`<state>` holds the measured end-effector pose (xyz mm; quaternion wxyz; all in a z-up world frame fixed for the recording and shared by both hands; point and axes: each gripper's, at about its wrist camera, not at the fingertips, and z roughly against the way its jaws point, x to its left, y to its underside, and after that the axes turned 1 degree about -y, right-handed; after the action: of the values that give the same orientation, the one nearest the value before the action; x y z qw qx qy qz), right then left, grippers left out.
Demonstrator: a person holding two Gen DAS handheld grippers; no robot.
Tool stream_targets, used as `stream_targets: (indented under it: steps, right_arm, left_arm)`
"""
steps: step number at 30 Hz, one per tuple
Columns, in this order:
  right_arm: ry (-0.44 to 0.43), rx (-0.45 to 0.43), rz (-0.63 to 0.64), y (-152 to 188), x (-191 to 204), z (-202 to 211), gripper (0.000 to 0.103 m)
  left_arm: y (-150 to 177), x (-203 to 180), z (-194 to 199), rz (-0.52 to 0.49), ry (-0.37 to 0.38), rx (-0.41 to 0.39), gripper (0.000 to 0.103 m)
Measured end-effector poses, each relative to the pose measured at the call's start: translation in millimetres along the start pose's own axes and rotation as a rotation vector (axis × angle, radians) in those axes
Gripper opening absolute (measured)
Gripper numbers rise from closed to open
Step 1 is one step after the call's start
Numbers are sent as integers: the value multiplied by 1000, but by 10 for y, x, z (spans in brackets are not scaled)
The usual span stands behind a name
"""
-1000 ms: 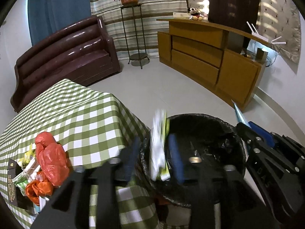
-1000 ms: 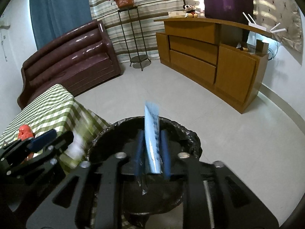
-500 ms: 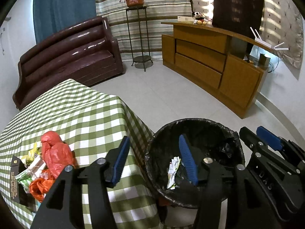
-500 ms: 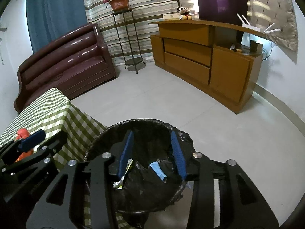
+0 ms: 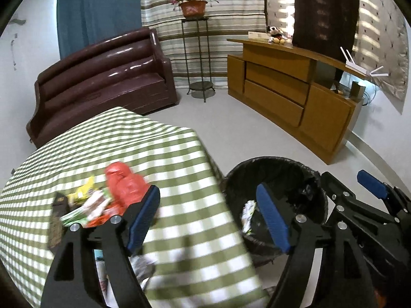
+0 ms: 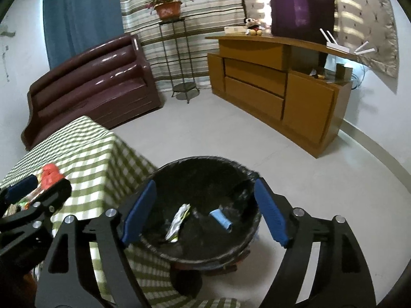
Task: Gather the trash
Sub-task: 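Move both open tools back toward the trash pile on the table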
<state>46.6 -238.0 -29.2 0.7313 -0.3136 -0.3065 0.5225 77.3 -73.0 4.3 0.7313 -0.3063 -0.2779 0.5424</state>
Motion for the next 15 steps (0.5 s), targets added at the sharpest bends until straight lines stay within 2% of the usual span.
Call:
stream_targets:
  steps: [8,15]
  right_arm:
    - [-55,30,60,130,451,154,77]
    - [-84,68,70,324,693,295,77]
  left_arm:
    - [241,436,240,38,-65,29,77]
    - [525,815,384,78,-114,55,77]
